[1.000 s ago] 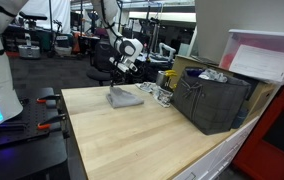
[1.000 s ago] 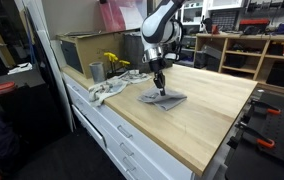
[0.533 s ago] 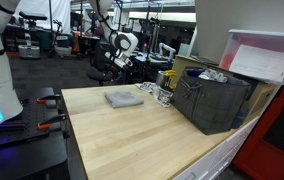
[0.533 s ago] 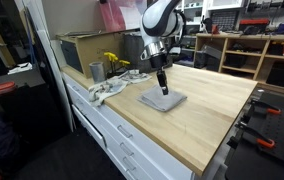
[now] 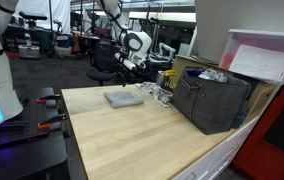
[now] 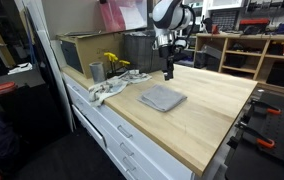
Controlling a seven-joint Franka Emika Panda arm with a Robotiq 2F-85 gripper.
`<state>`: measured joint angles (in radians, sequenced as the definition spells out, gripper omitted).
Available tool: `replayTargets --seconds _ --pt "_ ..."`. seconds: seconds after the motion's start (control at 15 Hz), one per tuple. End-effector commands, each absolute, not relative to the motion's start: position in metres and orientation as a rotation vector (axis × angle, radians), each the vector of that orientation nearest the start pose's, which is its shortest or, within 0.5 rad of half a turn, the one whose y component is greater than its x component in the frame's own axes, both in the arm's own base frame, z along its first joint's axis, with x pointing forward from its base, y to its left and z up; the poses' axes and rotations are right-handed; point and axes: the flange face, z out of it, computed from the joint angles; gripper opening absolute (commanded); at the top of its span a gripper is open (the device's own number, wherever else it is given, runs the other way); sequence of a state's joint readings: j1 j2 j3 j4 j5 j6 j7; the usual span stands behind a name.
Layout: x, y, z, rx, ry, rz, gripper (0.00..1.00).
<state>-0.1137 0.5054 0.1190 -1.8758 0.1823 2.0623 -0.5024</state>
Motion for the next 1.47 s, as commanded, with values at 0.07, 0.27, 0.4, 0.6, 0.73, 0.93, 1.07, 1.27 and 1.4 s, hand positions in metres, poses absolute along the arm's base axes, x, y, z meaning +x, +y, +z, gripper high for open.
replayTargets --seconds 0.07,0.27,0.4,0.6,0.73,0.93,1.07,1.27,1.4 --pt "0.619 -0.057 0.215 -2.787 -0.274 0.309 1.00" --pt "0.623 -0.084 0.203 -2.770 -0.159 0.296 1.00" --pt "0.623 -0.094 0.190 -2.759 -0.123 0.301 1.00" --pt "0.622 -0.103 0.168 -2.753 -0.094 0.321 1.00" --pt "0.622 -0.106 0.152 -2.778 -0.093 0.320 1.00" --pt "0.623 -0.107 0.128 -2.789 -0.066 0.323 1.00" --pt "0.618 -0.104 0.115 -2.780 -0.041 0.341 1.00" --pt "0.601 -0.096 0.100 -2.748 -0.031 0.409 1.00" --pt "0.592 -0.091 0.094 -2.721 -0.029 0.446 1.00"
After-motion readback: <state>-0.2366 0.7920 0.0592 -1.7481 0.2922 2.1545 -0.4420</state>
